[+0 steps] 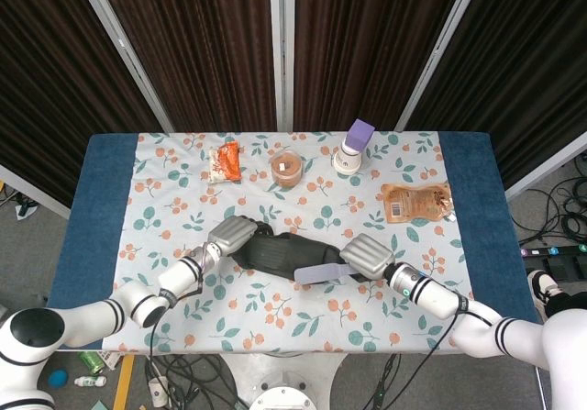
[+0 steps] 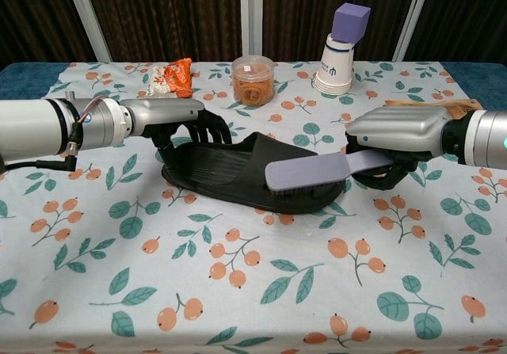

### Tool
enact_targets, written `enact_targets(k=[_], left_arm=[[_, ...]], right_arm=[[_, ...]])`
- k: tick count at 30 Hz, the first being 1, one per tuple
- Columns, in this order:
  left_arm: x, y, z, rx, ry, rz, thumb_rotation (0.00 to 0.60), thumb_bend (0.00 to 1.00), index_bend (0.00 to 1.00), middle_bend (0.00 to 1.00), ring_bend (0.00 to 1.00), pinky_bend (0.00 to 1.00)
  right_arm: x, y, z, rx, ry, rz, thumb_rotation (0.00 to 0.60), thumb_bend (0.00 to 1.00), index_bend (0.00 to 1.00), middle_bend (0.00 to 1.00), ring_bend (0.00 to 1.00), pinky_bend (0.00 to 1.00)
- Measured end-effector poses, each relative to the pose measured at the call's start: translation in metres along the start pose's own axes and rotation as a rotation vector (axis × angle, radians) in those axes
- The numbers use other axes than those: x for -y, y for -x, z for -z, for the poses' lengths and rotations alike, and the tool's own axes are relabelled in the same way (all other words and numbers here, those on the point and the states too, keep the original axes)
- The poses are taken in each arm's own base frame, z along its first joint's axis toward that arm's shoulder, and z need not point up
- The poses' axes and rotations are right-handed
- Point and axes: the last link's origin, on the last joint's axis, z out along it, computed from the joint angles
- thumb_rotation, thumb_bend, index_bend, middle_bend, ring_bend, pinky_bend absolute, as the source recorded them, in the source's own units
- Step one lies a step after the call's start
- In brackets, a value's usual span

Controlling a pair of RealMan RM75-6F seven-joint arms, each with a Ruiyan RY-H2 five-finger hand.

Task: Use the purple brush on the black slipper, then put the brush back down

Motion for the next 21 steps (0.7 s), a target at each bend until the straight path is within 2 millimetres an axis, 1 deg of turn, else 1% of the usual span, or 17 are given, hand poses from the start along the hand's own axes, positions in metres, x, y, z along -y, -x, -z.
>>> enact_targets(k=[3,6,9,13,17,21], left_arm=[[0.0,0.0,0.0,0.0,0.001,-0.002,0.6,0.19,0.41,0.47,0.33,0.28],[-0.001,-0.001,-0.001,0.0,0.002,-0.001,0.6,0.19,0.41,0.47,0.33,0.28],[0.0,-0.001,-0.001,0.0,0.001,0.0,0.6,0.19,0.41,0.47,0.33,0.28],[0.0,-0.001,-0.002,0.005,-0.002,-0.001,0.6,0.19,0.41,0.47,0.33,0.28],[0.001,-0.002,-0.002,0.002,-0.003,0.001,0.6,0.19,0.41,0.47,0.33,0.28],[0.001,-0.002,-0.003,0.002,-0.003,0.001,0.6,0.19,0.41,0.47,0.33,0.28]], right_arm=[[-0.005,-0.011,-0.004,-0.06,0.021,-0.033,0.6,0.93,1.0,0.99,1.0,1.0],[-0.01,-0.02,-0.015,-0.097,0.047,-0.048,0.6,0.93,1.0,0.99,1.0,1.0],[-0.013,-0.019,-0.026,-0.089,0.066,-0.035,0.6,0.93,1.0,0.99,1.0,1.0],[-0.009,-0.008,-0.04,-0.039,0.069,-0.005,0.6,0.93,1.0,0.99,1.0,1.0],[-0.005,0.005,-0.035,0.01,0.043,0.024,0.6,0.93,1.0,0.99,1.0,1.0],[-0.002,0.017,-0.02,0.042,0.008,0.031,0.6,0.93,1.0,0.99,1.0,1.0]])
